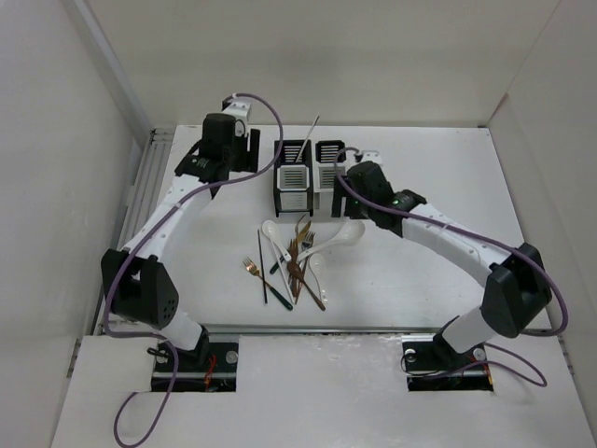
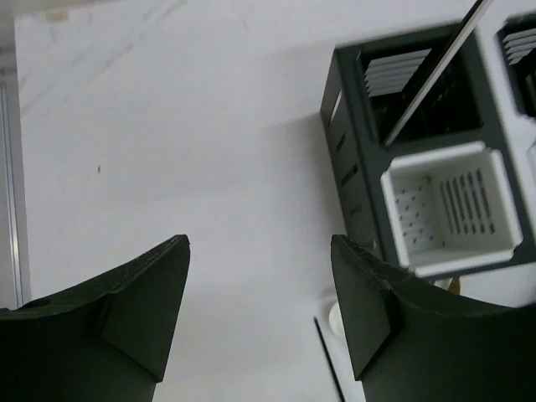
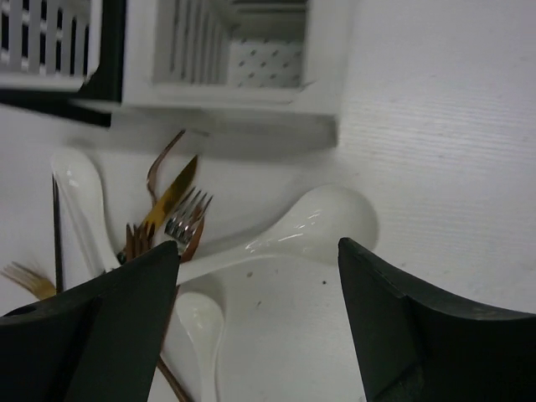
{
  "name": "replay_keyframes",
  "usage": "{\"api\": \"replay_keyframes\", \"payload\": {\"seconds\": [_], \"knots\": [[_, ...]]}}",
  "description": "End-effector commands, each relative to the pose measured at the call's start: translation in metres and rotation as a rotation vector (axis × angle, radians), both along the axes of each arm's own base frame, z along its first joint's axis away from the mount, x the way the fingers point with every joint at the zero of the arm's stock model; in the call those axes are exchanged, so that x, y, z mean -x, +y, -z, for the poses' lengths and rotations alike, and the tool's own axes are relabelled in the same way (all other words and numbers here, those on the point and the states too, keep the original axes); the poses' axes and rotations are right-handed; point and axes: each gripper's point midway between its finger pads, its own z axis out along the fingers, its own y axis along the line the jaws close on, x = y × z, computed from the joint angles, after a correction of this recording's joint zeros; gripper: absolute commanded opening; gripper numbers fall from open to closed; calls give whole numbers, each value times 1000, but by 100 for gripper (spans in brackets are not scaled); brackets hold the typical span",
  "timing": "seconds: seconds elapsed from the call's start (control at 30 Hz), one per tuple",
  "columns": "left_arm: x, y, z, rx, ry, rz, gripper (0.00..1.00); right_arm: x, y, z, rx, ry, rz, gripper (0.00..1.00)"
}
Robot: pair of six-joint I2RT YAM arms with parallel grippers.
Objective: Sort the eating utensils into containers
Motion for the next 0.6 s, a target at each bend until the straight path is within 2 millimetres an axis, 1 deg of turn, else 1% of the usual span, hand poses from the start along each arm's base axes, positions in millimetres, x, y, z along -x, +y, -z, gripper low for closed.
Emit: {"api": "replay_keyframes", "payload": {"seconds": [0.0,0.03,0.07,0.1,0.17,0.2,0.23,0.27,0.3,0.4,0.43,0.47,0.53,0.57], "knots": [[30,21,32,2,106,-93,65,32,33,25,93,87,-193,80],[33,21,34,10,113,-100,65,41,39,33,103,102,-251,80],[35,22,40,6,125,-101,65,52,47,47,112,131,-309,80],[42,23,48,7,144,-106,65,77,58,64,110,177,-397,80],[44,25,43,7,113,-99,65,95,70,81,110,209,-458,79],[45,25,42,10,104,-98,65,107,77,85,110,218,-498,79],[45,28,42,-6,100,-104,65,117,77,96,115,251,-506,79],[45,30,38,-7,90,-112,66,118,81,98,114,247,-516,79],[43,31,33,-16,77,-114,66,121,81,101,110,254,-524,79],[45,34,26,-22,58,-117,67,134,89,115,133,286,-554,73],[45,34,26,-22,57,-117,67,136,90,115,140,282,-557,73],[47,34,26,-22,57,-117,67,143,94,120,147,295,-570,71],[50,33,27,-17,59,-108,67,144,97,126,160,303,-563,71],[51,33,31,-18,62,-108,67,146,98,124,173,298,-568,69]]}}
